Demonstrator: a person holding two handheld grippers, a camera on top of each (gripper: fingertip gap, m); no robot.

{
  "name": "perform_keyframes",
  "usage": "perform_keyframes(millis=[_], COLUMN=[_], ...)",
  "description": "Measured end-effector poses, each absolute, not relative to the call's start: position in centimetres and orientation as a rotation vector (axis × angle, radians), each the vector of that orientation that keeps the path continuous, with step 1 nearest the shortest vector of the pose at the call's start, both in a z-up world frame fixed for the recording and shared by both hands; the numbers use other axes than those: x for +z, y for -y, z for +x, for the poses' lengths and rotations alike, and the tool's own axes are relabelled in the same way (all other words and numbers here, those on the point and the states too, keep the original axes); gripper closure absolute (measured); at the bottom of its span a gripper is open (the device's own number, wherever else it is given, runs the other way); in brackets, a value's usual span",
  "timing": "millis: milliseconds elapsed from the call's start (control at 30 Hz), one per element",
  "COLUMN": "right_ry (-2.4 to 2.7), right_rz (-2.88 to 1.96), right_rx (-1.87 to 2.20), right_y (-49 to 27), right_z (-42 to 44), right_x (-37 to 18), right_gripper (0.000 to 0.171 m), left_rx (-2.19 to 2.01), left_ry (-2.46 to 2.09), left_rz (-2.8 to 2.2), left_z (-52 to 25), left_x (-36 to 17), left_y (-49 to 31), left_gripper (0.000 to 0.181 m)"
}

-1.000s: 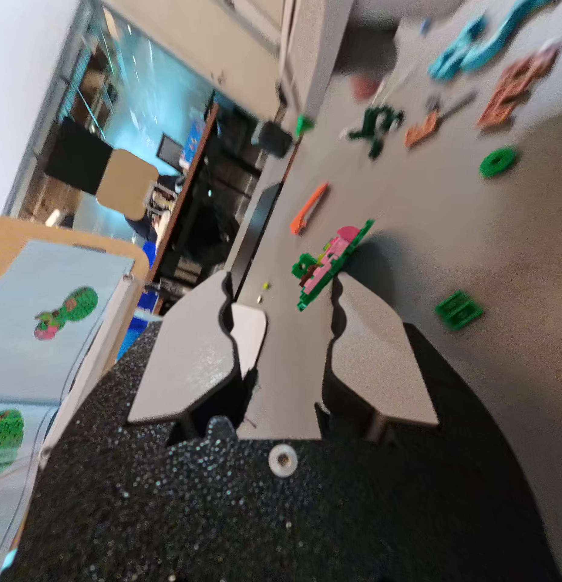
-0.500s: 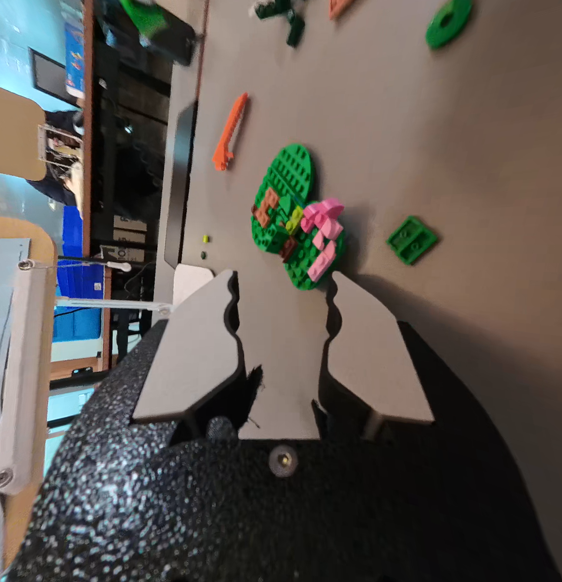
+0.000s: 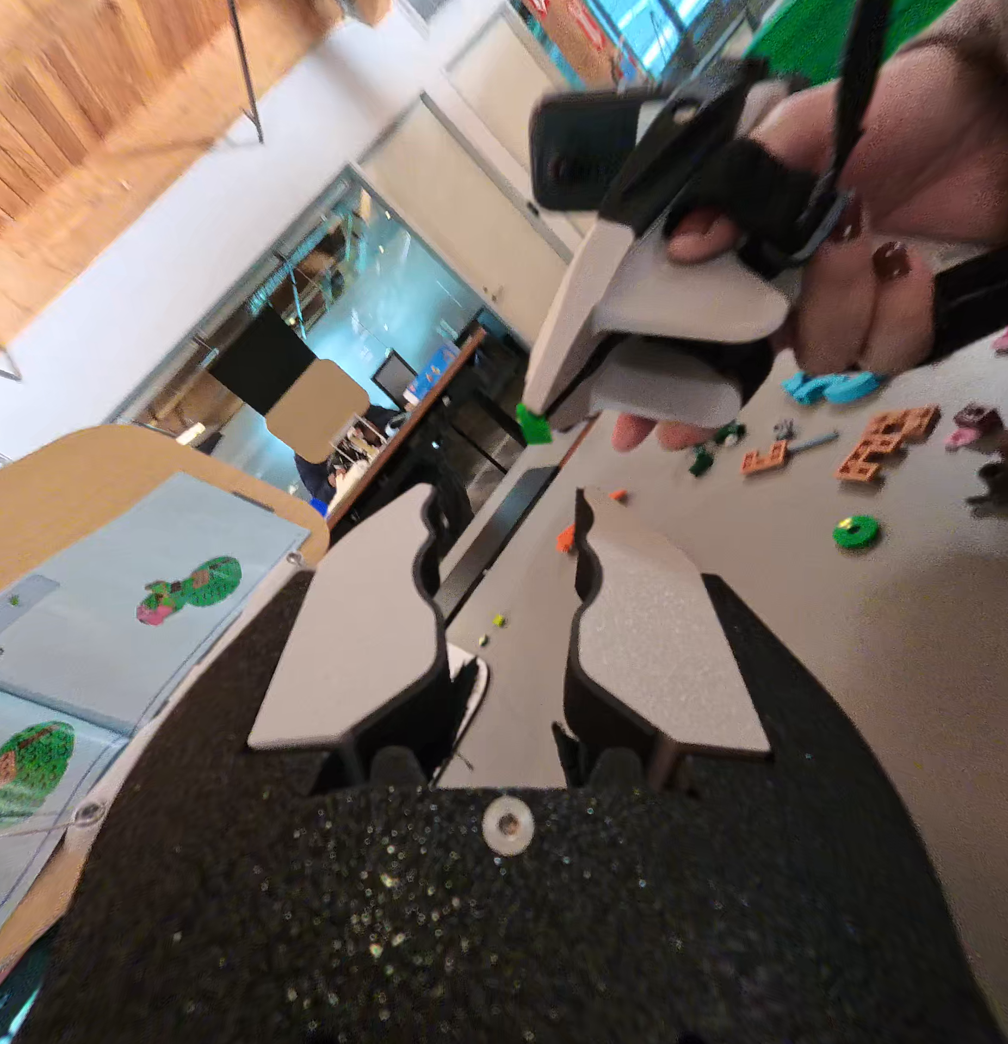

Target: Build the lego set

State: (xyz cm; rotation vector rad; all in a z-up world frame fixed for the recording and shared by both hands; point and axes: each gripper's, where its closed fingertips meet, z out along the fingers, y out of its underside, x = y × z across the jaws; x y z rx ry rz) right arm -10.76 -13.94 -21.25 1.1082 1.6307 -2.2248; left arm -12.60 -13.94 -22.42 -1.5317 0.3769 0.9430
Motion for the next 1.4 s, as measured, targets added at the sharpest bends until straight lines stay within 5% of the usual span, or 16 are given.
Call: perform_keyframes(millis=[500,733,1000,1400], right_ry=[-1.529,-2.409,-3.613,-3.603], right_rz=[1.038,1.039,-0.065,-0.544], right_rx=[-2.197,-2.147,-1.459,-1.131], right_y=[14.7,12.0,14.4,17.9], right_z=[-10.2,-10.8,-7.6,-4.7], right_x=[-20.9,-23.3,-26.8,-29.7], right_gripper=[0.171,0.158,0.159,0.162], left_rx=[0.939,0.842,0.271,-0.358], left_ry=[-0.357,-0.453,-0.645,-0.753], left_rz=[-1.413,-1.692,-1.906,-2.043], left_z=[-10.5,-11.9,-8.2,-3.0], left_x=[-21.3,-24.6,-28.4,-30.1], left_y=[13.7,13.3,14.7,18.1], left_gripper=[0.174,0.173,0.174,0.174])
